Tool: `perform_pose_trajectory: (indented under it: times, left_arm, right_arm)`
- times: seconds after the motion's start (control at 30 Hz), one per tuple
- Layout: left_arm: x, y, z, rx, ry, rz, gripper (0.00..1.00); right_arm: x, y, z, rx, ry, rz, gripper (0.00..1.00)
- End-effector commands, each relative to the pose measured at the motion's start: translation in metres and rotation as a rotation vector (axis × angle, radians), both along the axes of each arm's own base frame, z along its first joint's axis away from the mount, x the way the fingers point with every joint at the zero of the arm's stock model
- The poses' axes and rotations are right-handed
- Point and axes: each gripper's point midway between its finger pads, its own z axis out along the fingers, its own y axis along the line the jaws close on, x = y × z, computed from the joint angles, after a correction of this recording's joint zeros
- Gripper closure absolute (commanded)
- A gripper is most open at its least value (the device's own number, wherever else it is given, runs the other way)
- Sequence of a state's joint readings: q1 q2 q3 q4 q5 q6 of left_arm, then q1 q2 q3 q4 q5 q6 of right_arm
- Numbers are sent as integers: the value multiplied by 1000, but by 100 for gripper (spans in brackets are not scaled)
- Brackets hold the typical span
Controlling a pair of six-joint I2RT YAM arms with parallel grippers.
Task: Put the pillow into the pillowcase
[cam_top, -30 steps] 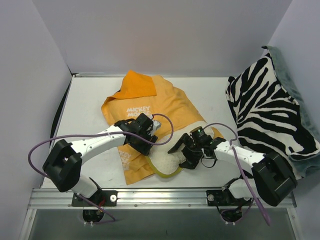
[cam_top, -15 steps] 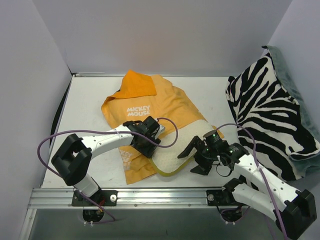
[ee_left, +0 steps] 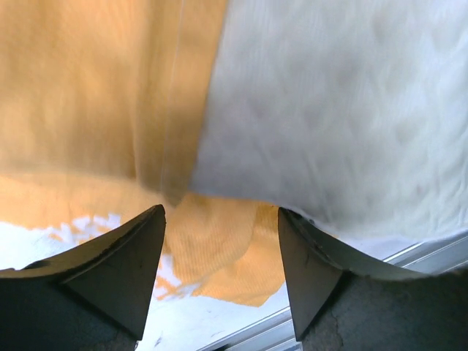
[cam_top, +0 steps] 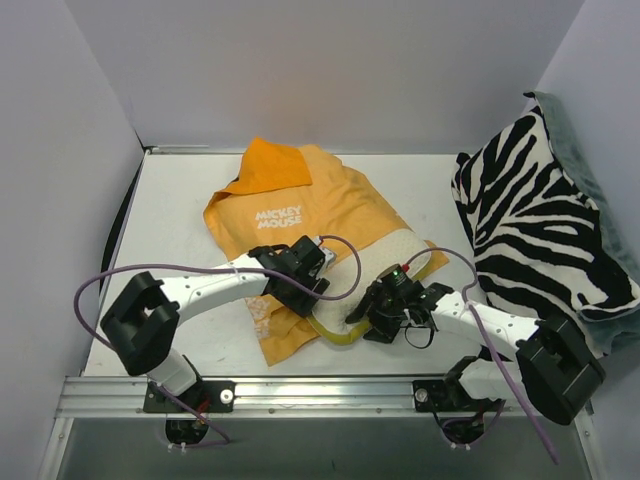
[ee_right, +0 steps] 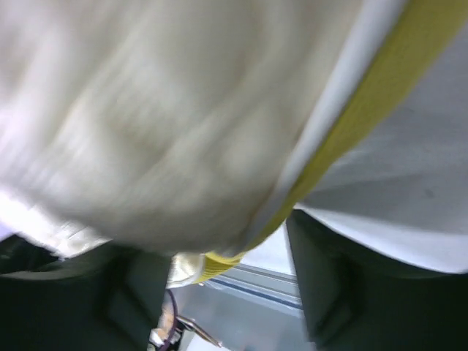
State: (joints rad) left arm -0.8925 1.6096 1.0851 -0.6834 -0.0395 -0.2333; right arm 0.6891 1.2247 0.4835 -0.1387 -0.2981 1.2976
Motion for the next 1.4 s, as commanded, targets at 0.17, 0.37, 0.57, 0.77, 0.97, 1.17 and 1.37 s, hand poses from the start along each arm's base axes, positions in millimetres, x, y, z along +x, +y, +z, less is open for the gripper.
perform_pose_trajectory:
  times: [0.17,0.37,0.57,0.77,0.97,1.17,1.37]
  left_arm:
    - [16,43,-1,128,-130,64,28]
    - [44,49,-17,191,-209,124,31]
    - [59,24,0,54,-221,82,82]
    - [-49,-80,86,-368,-76,-415,100]
    - [-73,-53,118,-390,-47,-420,100]
    - [-102,-44,141,-544,58,-456,100]
    - [-75,-16,100,-357,-27,-355,72]
  right_arm:
    - [45,-2,40,45,-247,-118,83]
    - [43,2,53,104,-257,-119,100]
    - [43,0,59,144,-277,-150,100]
    - [101,58,120,394,-439,-214,100]
    - [135,85,116,397,-470,-259,100]
    - [124,101,51,324,-335,-135,100]
    - [118,146,10,493,-222,-121,100]
